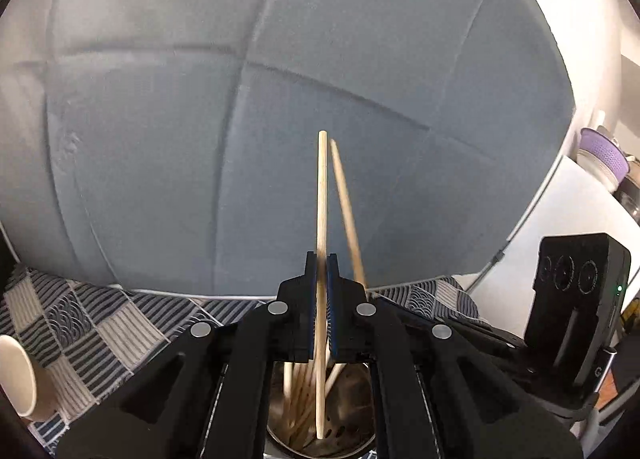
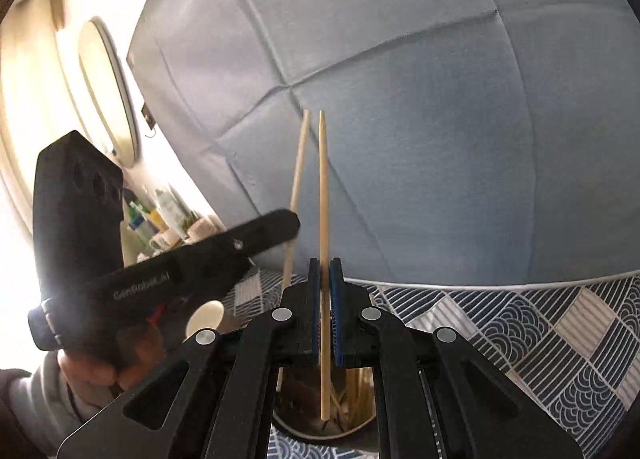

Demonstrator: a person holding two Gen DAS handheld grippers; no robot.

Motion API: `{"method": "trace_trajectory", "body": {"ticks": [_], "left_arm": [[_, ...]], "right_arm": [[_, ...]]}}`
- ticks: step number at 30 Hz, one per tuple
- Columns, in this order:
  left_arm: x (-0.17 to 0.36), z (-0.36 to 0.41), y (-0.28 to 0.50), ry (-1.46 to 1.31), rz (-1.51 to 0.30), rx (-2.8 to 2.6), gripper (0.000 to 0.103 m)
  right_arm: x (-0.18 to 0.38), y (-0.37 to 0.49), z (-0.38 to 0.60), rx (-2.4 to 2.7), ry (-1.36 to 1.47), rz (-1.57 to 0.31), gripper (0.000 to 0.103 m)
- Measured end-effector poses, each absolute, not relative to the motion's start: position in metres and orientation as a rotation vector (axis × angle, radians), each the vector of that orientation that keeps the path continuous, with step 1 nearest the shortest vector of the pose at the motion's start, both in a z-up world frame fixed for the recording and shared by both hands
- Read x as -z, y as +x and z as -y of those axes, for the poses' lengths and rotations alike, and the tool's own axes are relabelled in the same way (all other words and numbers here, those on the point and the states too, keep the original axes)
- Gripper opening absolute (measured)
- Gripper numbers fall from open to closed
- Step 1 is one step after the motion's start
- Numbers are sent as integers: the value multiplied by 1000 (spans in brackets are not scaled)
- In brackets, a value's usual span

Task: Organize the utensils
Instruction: 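Raise both held sticks upright over the black holder's opening, then open both tools to drop the sticks into the black holder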

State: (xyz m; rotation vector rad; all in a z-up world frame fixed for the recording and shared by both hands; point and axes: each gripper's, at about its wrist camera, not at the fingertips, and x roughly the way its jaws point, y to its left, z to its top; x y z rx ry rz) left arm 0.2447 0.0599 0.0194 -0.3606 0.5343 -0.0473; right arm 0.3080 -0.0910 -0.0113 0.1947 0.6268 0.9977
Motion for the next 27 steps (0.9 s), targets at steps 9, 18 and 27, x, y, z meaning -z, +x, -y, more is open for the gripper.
{"method": "trace_trajectory", "body": {"ticks": [9, 18, 27], "left_arm": [[3, -49, 241, -268, -530, 47, 5], [13, -52, 231, -273, -538, 41, 5], [5, -60, 209, -297, -537, 0, 42]], "right_arm": [[36, 300, 92, -968, 196, -619, 5], [41, 290, 99, -937, 156, -636, 8], [24, 281, 119, -846, 162, -621, 38]]}}
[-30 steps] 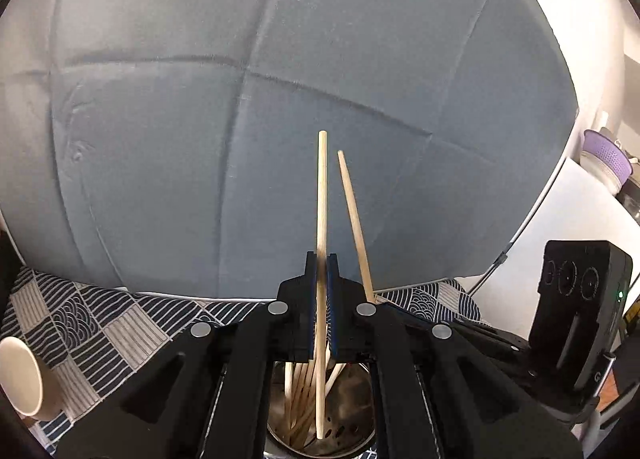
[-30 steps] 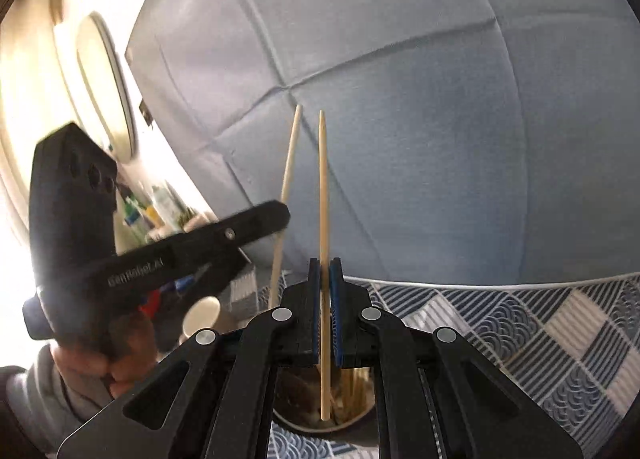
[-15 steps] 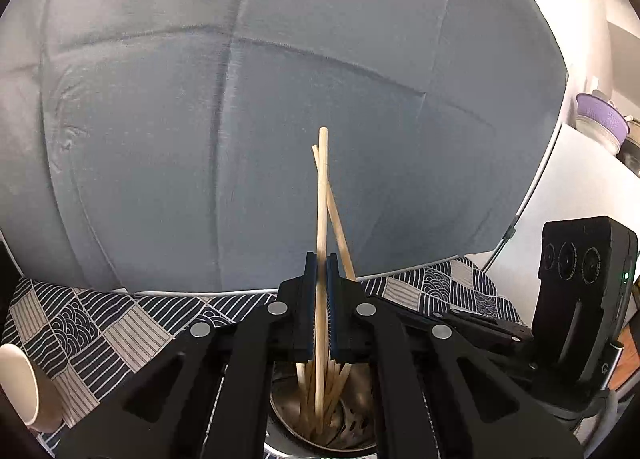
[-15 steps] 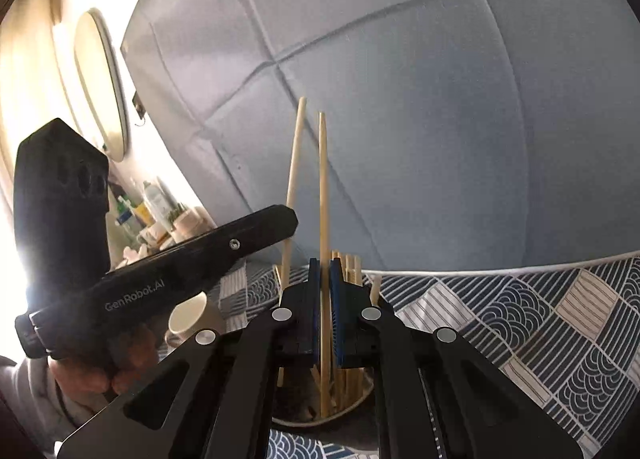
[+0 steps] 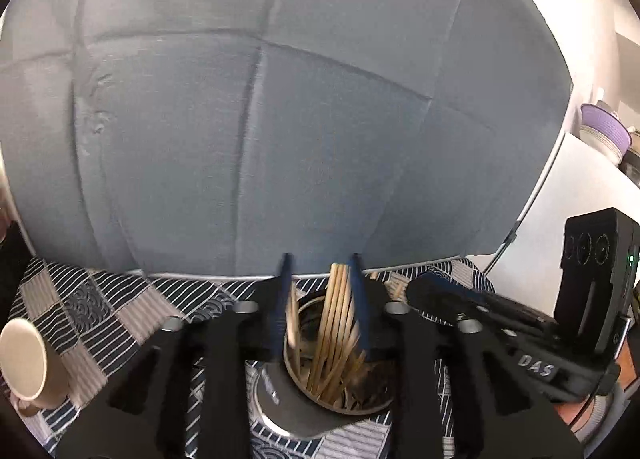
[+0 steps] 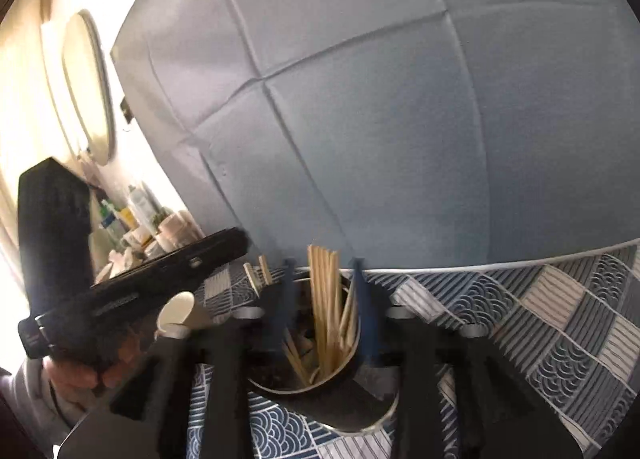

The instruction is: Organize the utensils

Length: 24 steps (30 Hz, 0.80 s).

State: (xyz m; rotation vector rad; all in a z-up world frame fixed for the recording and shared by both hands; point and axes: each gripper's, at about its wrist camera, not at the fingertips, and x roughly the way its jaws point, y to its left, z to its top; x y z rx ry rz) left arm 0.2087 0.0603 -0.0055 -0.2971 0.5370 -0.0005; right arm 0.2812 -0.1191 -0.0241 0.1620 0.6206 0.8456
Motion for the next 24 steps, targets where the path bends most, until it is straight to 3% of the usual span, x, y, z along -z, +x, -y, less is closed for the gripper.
{"method": "trace_trajectory", "body": {"ticks": [2, 4, 5, 6, 7, 9, 11, 13, 24], "left_arm": [[4, -60, 199, -299, -530, -13, 50], [4, -59, 188, -280, -535, -55, 68], [5, -59, 185, -277, -536, -64, 70], [8, -58, 181, -275, -548, -85, 74], [10, -59, 179, -273, -566, -104, 86], [17, -61, 169, -281, -585, -137, 88], [24, -63, 162, -299, -617, -157, 95], [32, -68, 154, -317, -664, -174, 96], [44, -68, 111, -293, -773, -255, 97]], "right_arm": [[22, 279, 121, -830, 157, -628, 38], [22, 275, 124, -804, 161, -646, 42], [23, 272, 125, -798, 160, -655, 43], [24, 269, 125, -786, 149, -663, 49], [25, 267, 125, -778, 141, -668, 56], [31, 260, 125, -762, 127, -694, 68], [36, 252, 126, -748, 110, -713, 72], [41, 246, 126, -709, 81, -742, 89], [49, 204, 148, -590, 27, -839, 90]]}}
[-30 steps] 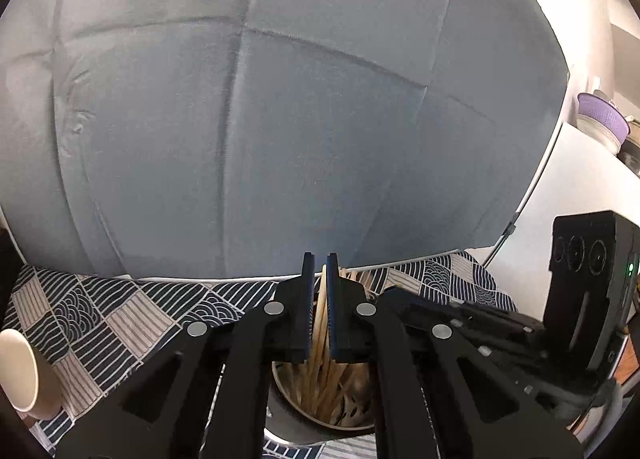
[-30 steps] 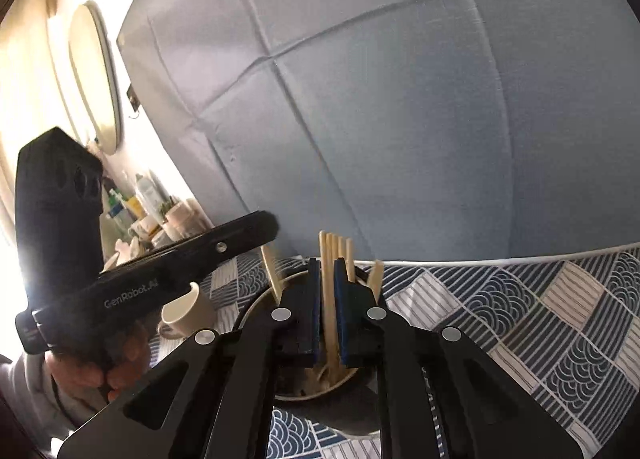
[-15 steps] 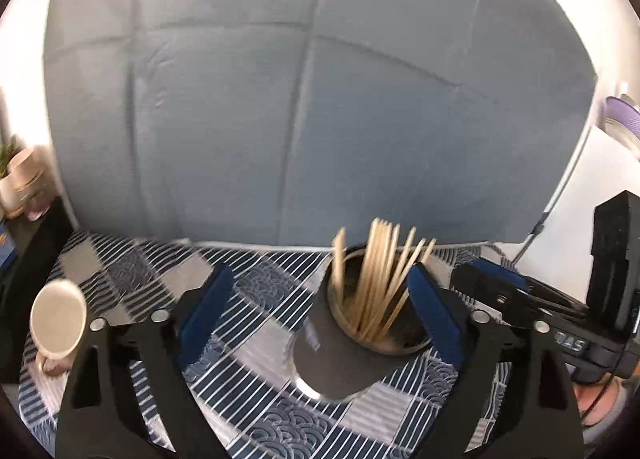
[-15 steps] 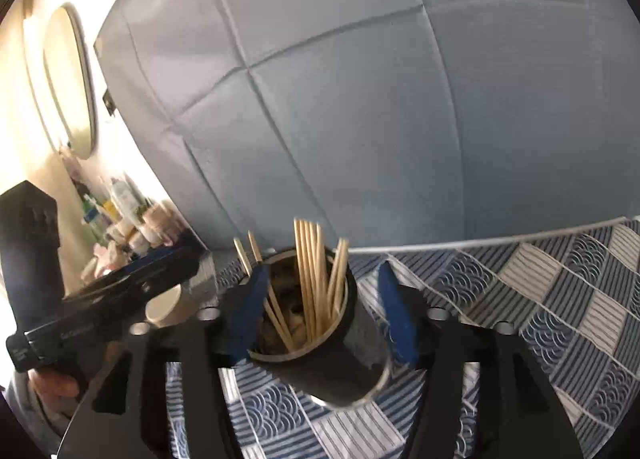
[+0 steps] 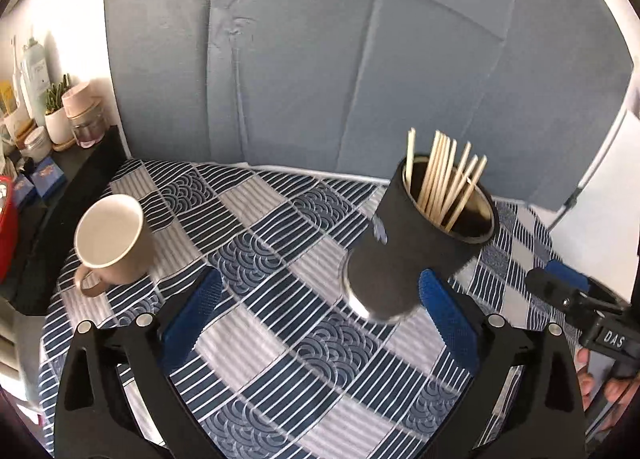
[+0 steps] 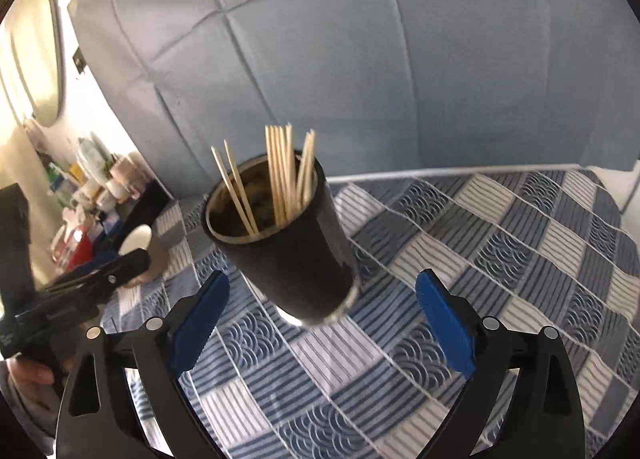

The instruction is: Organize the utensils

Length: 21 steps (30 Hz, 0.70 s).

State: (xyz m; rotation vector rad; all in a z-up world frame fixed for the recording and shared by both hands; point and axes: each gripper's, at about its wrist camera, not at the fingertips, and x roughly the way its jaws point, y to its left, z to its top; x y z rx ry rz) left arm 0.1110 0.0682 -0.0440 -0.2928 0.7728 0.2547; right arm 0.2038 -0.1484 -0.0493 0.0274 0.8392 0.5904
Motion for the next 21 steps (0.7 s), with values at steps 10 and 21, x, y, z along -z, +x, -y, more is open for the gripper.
{"method": "trace_trajectory", "body": {"ticks": [10, 21], "left_arm": [[28, -46, 71, -260, -787, -184, 97], [4, -29, 32, -284, -797, -211, 97]], "right_arm": [[33, 158, 168, -531, -10, -872, 90], [-1, 108, 177, -510, -35, -823, 95]]}}
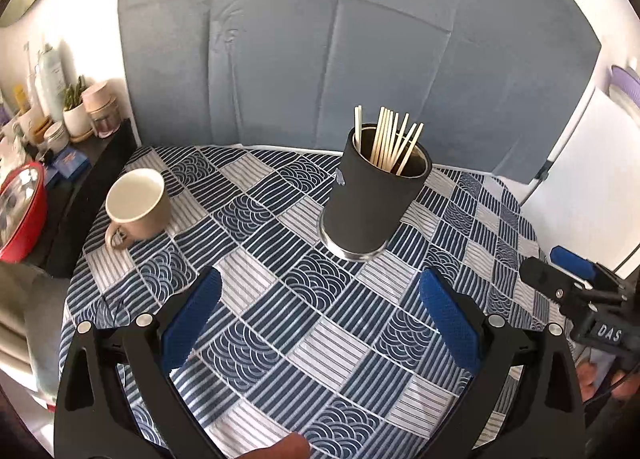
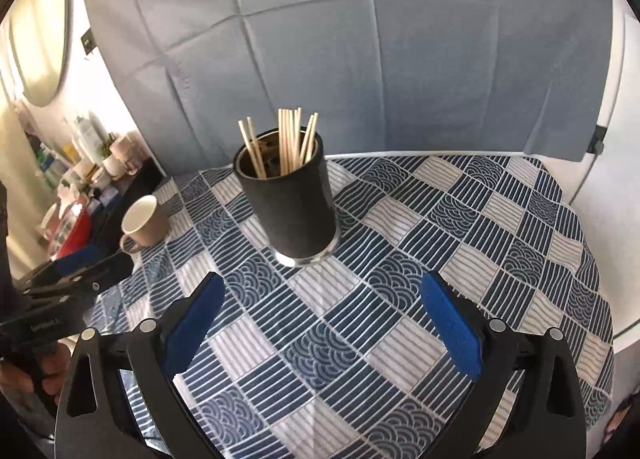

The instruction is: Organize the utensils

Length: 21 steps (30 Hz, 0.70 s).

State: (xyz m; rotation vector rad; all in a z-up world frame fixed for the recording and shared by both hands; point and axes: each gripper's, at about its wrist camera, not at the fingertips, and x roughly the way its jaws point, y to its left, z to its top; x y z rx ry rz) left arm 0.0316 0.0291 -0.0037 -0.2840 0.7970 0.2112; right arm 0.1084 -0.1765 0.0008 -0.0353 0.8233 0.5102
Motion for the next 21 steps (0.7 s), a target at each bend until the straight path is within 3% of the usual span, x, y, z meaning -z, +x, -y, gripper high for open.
{"method": "trace_trajectory", "body": {"ticks": [21], "left_arm": [[-4, -10, -6, -258, -805, -255, 97]], "right_arm": [[-5, 63, 176, -532, -81, -811, 95]]}}
